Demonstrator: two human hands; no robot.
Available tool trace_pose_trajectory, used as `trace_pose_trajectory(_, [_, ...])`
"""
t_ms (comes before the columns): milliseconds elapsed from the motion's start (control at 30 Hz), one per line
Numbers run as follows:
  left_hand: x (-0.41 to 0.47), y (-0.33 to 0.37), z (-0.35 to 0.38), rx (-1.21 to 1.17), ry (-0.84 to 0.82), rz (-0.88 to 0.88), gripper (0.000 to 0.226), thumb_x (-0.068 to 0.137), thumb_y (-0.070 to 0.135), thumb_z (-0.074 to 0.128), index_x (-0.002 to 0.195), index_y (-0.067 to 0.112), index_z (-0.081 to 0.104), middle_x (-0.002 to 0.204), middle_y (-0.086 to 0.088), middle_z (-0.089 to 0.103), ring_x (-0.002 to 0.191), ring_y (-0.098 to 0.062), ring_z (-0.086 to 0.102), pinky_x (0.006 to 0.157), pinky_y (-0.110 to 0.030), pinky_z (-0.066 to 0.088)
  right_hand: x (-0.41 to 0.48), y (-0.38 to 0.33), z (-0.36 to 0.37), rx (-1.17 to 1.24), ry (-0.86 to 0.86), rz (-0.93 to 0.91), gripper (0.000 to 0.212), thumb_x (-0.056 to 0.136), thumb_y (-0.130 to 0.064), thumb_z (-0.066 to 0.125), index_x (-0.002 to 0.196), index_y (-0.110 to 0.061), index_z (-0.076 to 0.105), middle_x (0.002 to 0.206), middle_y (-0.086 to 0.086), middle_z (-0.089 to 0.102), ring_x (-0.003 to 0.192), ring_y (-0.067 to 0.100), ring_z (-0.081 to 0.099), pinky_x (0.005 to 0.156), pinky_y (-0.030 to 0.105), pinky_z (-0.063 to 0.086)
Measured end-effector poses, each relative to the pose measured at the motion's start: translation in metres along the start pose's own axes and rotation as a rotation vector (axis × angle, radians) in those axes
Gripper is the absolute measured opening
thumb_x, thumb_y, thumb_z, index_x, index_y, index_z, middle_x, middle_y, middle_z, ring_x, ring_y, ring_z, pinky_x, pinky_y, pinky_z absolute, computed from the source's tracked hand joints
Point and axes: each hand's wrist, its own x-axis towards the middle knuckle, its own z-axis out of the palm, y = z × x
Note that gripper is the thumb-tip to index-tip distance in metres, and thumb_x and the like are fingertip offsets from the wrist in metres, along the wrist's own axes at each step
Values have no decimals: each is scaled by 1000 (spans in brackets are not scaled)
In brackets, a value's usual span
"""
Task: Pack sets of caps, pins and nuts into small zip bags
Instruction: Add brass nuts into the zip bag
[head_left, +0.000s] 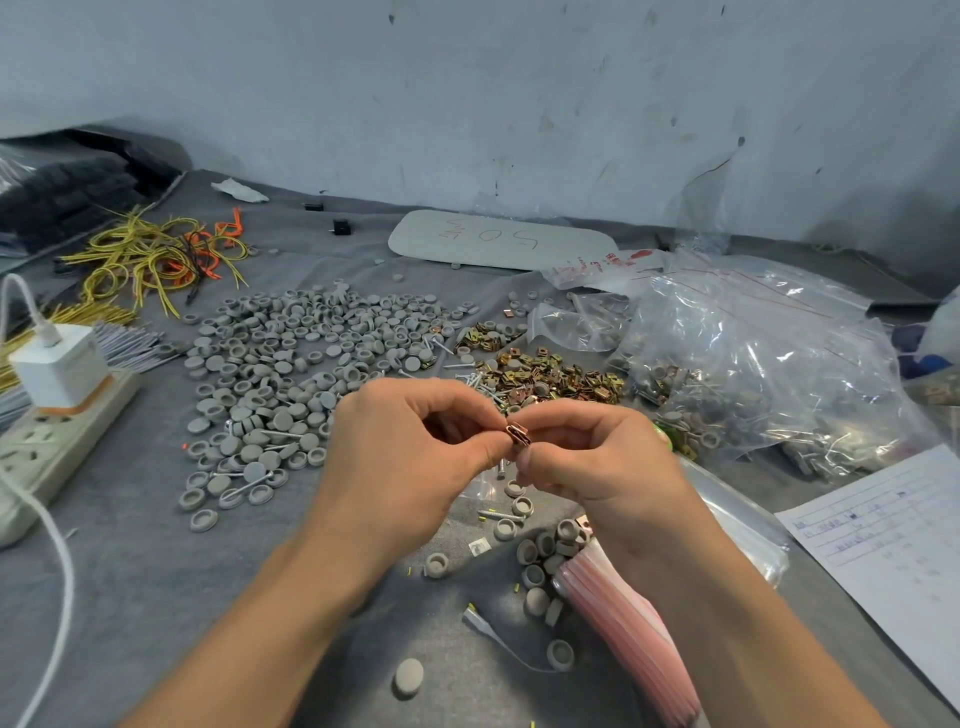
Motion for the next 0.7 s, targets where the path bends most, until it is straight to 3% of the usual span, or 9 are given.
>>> trace_pose_trajectory(133, [2, -4, -1, 78, -29, 3, 20, 74, 26, 90, 78, 43, 79, 67, 16, 72, 59, -1, 64, 57, -16, 49, -1, 0, 2, -28, 16, 9, 34, 78, 14, 75, 82, -19, 83, 75, 9, 76, 66, 14, 70, 61, 21, 54])
trace_pose_trajectory(200, [6, -8, -4, 195, -88, 2, 28, 76, 31, 85, 98, 46, 78, 93, 24, 75, 88, 4, 68, 82, -21, 55, 0, 1, 0, -82, 118, 28, 30, 81, 10, 75, 79, -19, 83, 71, 8, 76, 61, 14, 69, 56, 20, 52])
trace_pose_trajectory(233, [8, -10, -6, 304, -161, 19, 44, 77, 33, 82, 117, 49, 71, 118, 28, 68, 110, 7, 61, 101, -25, 50, 2, 2, -2, -133, 179, 34, 26, 82, 7, 75, 79, -18, 83, 70, 7, 76, 59, 14, 68, 56, 20, 51])
trace_pose_trajectory(300, [10, -15, -6, 536, -384, 55, 85, 76, 36, 75, 151, 50, 38, 158, 25, 33, 146, 2, 30, 125, -34, 23, 4, 4, -6, -282, 280, 48, 21, 83, 1, 78, 81, -20, 82, 68, 3, 76, 58, 12, 68, 57, 24, 50])
trace_pose_trajectory(400, [14, -26, 6, 810, -561, 59, 113, 80, 34, 73, 161, 43, -5, 168, 21, -4, 155, -5, -5, 120, -34, -13, 5, 8, -8, -525, 354, 61, 20, 86, -10, 78, 80, -29, 82, 67, -13, 75, 58, 7, 70, 58, 23, 55])
trace_pose_trajectory(467, [15, -33, 15, 844, -514, 29, 116, 83, 25, 73, 161, 39, -11, 170, 15, -2, 156, -8, -4, 115, -35, -17, 6, 11, -5, -652, 350, 48, 24, 89, -13, 75, 78, -34, 80, 65, -18, 73, 56, 6, 69, 51, 15, 53])
trace_pose_trajectory(567, [20, -38, 23, 842, -394, 40, 119, 80, 13, 75, 161, 37, -9, 168, 9, 17, 156, -13, 10, 114, -33, -13, 8, 14, -2, -716, 302, 39, 26, 91, -16, 75, 76, -37, 76, 66, -15, 73, 55, 5, 68, 54, 21, 58])
trace_pose_trajectory(633, [22, -36, 26, 791, -330, 10, 115, 80, 10, 75, 161, 38, -1, 161, 9, 33, 152, -18, 23, 119, -36, -3, 11, 16, 0, -714, 284, 45, 22, 89, -18, 77, 76, -36, 77, 66, -15, 74, 56, 4, 69, 58, 26, 61])
trace_pose_trajectory(700, [25, -34, 27, 713, -305, -14, 109, 79, 9, 76, 160, 41, 12, 150, 11, 43, 143, -18, 36, 124, -39, 21, 14, 15, 2, -698, 272, 42, 20, 87, -20, 80, 74, -36, 78, 66, -18, 73, 58, 2, 69, 60, 22, 60])
